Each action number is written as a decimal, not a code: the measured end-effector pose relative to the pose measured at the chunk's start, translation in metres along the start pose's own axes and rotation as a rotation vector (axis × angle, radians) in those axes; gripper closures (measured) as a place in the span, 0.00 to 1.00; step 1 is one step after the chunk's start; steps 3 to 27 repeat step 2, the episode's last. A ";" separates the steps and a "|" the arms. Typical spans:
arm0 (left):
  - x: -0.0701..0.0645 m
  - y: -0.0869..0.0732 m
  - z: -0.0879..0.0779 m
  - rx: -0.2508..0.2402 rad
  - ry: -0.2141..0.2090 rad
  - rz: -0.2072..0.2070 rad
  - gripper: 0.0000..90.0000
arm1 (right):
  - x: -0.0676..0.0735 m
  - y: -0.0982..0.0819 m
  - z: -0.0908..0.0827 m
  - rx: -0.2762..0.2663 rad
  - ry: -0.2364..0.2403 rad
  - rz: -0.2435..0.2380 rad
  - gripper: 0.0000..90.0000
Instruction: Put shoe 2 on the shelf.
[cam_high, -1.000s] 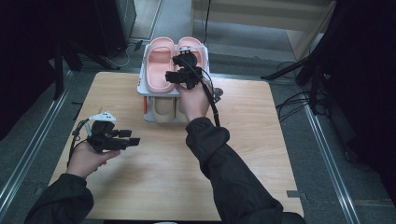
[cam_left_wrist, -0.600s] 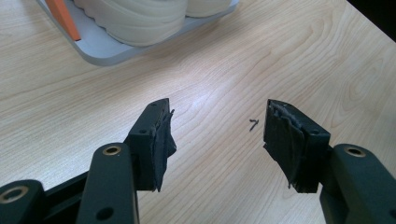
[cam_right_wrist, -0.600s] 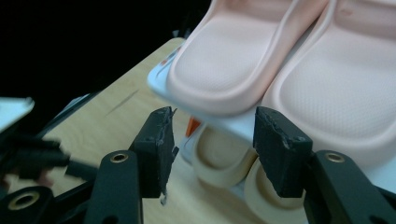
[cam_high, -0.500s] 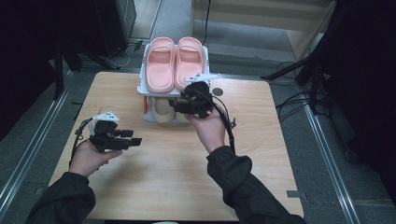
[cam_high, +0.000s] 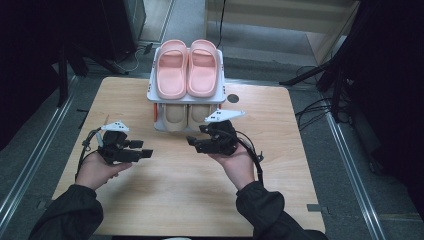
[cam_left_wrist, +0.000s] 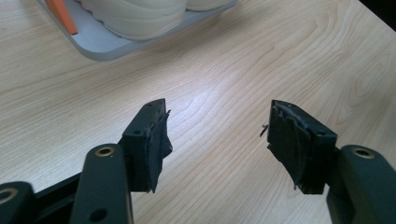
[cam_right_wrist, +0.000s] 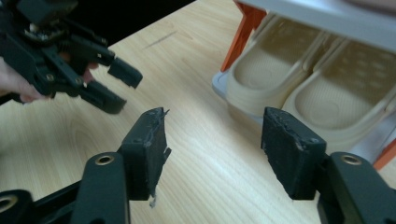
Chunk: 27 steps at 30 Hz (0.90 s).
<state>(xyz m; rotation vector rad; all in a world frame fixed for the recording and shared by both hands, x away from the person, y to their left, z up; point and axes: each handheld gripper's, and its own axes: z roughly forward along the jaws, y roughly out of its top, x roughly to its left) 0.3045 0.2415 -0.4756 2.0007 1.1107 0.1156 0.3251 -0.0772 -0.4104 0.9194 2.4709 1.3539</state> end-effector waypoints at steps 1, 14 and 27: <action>-0.001 0.000 0.001 -0.004 0.006 -0.003 0.40 | -0.001 -0.003 0.000 -0.001 0.003 -0.005 0.42; -0.002 0.000 0.001 -0.007 0.012 0.000 0.39 | -0.002 -0.006 -0.001 0.002 0.010 -0.002 0.41; -0.002 0.000 0.001 -0.007 0.012 0.000 0.39 | -0.002 -0.006 -0.001 0.002 0.010 -0.002 0.41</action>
